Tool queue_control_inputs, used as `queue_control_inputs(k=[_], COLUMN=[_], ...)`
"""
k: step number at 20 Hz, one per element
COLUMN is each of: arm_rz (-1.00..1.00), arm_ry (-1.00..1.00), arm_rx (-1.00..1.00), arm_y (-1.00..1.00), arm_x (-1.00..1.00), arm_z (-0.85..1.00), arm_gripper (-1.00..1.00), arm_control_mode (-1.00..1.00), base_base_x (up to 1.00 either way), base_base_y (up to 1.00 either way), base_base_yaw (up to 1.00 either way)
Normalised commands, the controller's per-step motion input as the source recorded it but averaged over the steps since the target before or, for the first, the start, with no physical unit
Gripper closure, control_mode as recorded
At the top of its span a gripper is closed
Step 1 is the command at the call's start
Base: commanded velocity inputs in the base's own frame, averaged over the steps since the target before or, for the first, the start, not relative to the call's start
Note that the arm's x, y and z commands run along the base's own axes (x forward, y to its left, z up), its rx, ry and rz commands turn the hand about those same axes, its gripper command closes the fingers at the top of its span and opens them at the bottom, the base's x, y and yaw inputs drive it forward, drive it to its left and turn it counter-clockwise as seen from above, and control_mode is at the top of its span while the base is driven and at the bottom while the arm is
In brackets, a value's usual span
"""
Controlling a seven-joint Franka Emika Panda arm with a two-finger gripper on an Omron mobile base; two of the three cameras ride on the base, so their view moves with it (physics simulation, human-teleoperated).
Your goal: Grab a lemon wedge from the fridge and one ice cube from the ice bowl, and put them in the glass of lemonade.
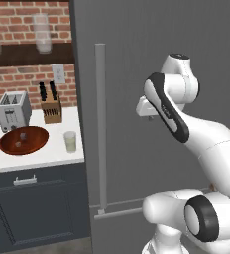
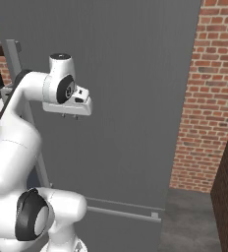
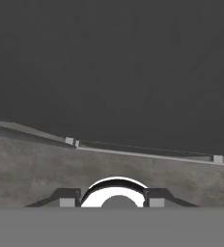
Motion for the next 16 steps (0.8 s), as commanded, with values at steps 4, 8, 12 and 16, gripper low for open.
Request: queue_control_inputs(k=[4, 8, 12, 16], arm_rz=[-0.01, -0.05, -0.08, 0.0], arm_ry=[0.0, 0.0, 0.0, -0.05], arm_rx=[0.01, 0.04, 0.04, 0.0], arm_y=[-0.02, -0.06, 0.0, 0.02], arm_x=[-0.17, -0.38, -0.54, -0.42], arm_z=[-0.01, -0.11, -0.33, -0.06], arm_gripper=[-1.0, -1.0, -1.0, -1.0], arm_control_mode=[-1.0, -1.0, -1.0, -1.0], base_base_x=[0.0, 0.0, 0.0, 0.0], base_base_y=[0.0, 0.0, 0.0, 0.0], base_base_yaw=[0.0, 0.0, 0.0, 0.0])
